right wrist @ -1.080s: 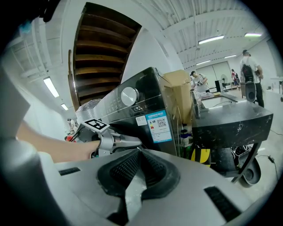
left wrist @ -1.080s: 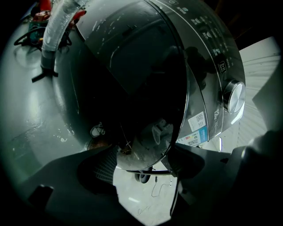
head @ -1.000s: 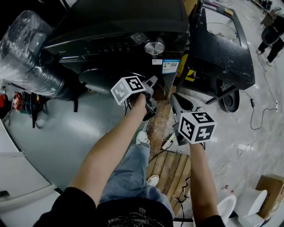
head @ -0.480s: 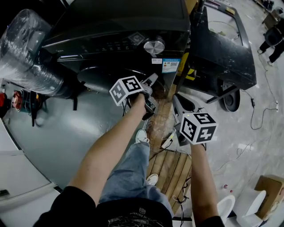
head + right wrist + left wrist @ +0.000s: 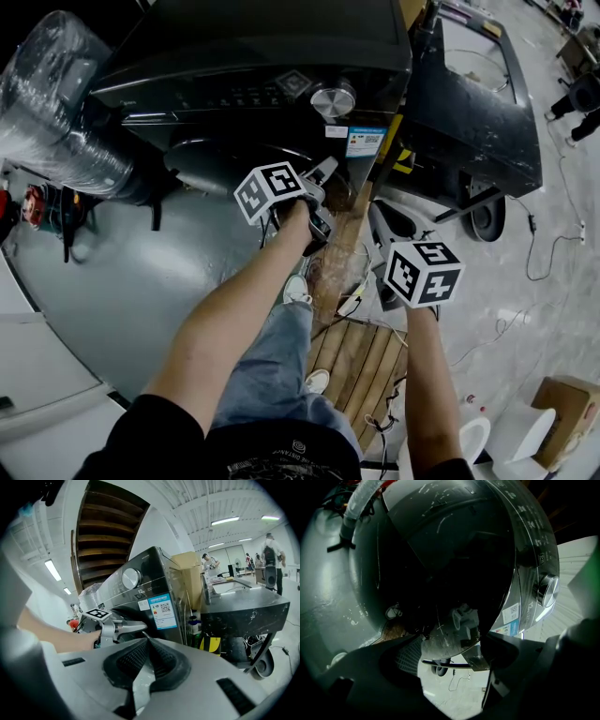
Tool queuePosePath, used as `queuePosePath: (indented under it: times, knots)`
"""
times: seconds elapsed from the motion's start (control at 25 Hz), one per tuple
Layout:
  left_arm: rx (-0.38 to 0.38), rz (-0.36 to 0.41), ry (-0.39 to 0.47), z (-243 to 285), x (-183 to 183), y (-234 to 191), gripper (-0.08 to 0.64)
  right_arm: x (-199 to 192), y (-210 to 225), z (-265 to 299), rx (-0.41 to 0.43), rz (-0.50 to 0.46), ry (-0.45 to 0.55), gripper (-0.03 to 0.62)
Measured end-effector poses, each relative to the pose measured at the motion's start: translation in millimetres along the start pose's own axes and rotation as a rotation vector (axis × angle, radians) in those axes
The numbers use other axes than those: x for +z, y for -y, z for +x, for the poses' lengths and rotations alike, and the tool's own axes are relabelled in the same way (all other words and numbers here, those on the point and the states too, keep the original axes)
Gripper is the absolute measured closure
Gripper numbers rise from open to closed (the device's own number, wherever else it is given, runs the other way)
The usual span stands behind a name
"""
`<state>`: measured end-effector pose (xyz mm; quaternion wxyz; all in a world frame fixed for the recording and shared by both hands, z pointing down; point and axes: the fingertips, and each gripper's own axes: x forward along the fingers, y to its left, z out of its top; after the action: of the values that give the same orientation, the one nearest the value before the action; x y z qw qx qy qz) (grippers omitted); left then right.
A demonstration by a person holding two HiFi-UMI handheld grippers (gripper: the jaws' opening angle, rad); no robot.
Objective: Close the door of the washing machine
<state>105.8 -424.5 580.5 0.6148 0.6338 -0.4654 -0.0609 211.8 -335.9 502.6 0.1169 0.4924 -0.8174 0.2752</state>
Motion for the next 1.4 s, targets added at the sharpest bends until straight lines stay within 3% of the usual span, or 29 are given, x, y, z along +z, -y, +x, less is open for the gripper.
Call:
queuePosePath:
  times: [0.88, 1.4]
  knots:
    - [-0.023, -0.049, -0.023, 5, 3, 3, 0.153, 8, 0, -11, -0.037, 0.005, 0.002, 0.569]
    - [-0.034, 0.063, -0.056, -55, -15, 10, 0.186, 12, -32, -50, -0.035, -0.013, 0.004, 0.569]
